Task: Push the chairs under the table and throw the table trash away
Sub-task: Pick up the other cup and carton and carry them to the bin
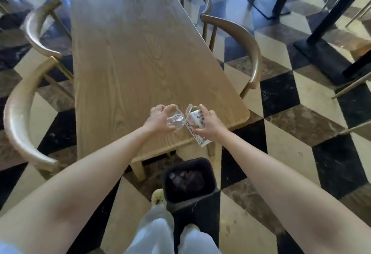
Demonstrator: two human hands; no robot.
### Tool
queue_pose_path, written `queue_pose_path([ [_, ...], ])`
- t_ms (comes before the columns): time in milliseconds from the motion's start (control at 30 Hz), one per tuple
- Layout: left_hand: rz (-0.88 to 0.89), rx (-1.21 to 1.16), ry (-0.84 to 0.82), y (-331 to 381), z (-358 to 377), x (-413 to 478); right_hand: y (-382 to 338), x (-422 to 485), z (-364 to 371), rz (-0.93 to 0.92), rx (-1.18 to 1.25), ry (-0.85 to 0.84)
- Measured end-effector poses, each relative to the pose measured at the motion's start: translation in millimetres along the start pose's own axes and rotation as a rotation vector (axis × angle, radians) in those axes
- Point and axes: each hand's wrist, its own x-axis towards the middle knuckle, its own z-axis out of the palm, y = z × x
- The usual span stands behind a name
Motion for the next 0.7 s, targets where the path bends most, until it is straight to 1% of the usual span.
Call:
queue_pose_path([
  [133,-0.028,-0.063,0.011,1,14,-47,9,-27,12,-0.036,-0.005,-0.018],
  [267,0.081,-0.09,0.001,-2,40,-98,29,-62,39,-0.103,0.04,0.013],
  [367,0.139,-0.05,-0.054,-19,68,-130,53,-90,67,-0.097,0.049,-0.022],
  [433,0.137,0.0,-0.132,-33,88,-140,70,-99,86,-0.048,0.028,-0.06],
  [500,0.089,0.043,-0.213,-47,111,-139,83,-98,102,0.031,-0.02,-0.091],
  [567,-0.008,0.045,-0.269,-59,136,-132,96,-89,118,0.109,-0.054,-0.126],
  [633,-0.094,0.039,-0.288,-69,162,-119,107,-76,137,0.168,-0.068,-0.152],
  [700,-0.13,0.056,-0.292,-81,190,-104,121,-59,161,0.206,-0.094,-0.158],
])
